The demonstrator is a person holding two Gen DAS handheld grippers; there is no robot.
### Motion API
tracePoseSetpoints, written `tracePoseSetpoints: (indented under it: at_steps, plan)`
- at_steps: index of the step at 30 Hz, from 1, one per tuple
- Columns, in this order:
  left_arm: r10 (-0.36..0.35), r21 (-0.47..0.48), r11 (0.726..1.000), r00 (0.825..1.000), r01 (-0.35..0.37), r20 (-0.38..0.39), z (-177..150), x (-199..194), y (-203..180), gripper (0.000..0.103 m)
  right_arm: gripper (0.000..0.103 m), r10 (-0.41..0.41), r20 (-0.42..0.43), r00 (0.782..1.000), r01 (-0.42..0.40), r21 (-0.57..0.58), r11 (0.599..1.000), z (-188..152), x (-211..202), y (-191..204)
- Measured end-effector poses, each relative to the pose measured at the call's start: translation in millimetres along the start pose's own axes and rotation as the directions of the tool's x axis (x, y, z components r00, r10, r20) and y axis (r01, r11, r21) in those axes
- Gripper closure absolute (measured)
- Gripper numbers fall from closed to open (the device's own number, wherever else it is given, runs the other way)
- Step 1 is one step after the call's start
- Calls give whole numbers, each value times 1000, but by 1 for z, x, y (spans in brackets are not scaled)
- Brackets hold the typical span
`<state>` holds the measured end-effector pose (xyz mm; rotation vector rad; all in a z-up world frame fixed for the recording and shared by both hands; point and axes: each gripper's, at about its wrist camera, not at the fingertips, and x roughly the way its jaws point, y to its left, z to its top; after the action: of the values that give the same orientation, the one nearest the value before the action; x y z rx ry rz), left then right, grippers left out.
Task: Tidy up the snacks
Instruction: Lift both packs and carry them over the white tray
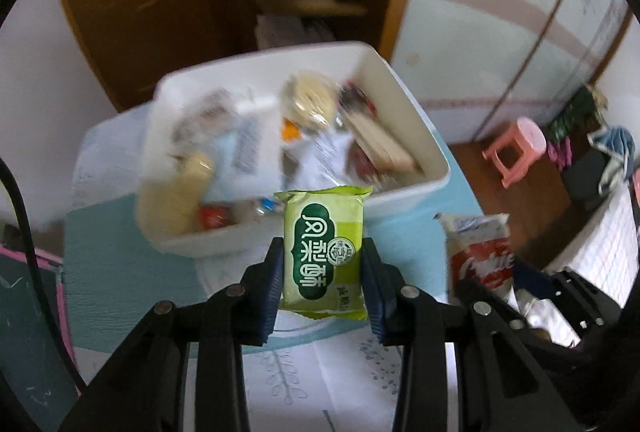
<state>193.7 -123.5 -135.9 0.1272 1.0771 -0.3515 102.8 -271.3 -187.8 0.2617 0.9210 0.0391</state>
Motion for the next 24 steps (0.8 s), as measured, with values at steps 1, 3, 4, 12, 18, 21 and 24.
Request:
tracePoseSetpoints:
  at_steps: [1, 3, 4, 12, 18, 21, 24]
  plan:
    - [9, -13, 1000, 1000, -9, 14, 4, -8, 6, 68, 57, 12, 20, 1000, -11, -11, 1000, 7, -6, 5]
    - [26, -31, 999, 999, -25, 37, 13, -22, 17, 68, 57, 35, 69, 997, -32, -45, 998, 27, -21, 18]
    - [33, -36, 999, 998, -31, 48, 18, -25, 19, 68, 57, 45, 89, 995, -40, -59, 997, 34, -28, 24]
    - [72, -55, 996, 987, -64, 144, 56, -57, 35, 68, 57, 121, 209, 970, -92, -143, 985, 101, -66, 56]
    - [92, -58, 995, 977, -83, 190, 83, -64, 41, 68, 57, 144, 256, 956, -105, -159, 982, 146, -72, 68]
    - [100, -59, 994, 974, -90, 202, 91, -63, 44, 68, 56, 145, 269, 952, -106, -156, 982, 164, -69, 71]
    - [108, -65, 993, 973, -96, 205, 100, -59, 48, 68, 56, 138, 270, 953, -101, -148, 984, 177, -60, 71]
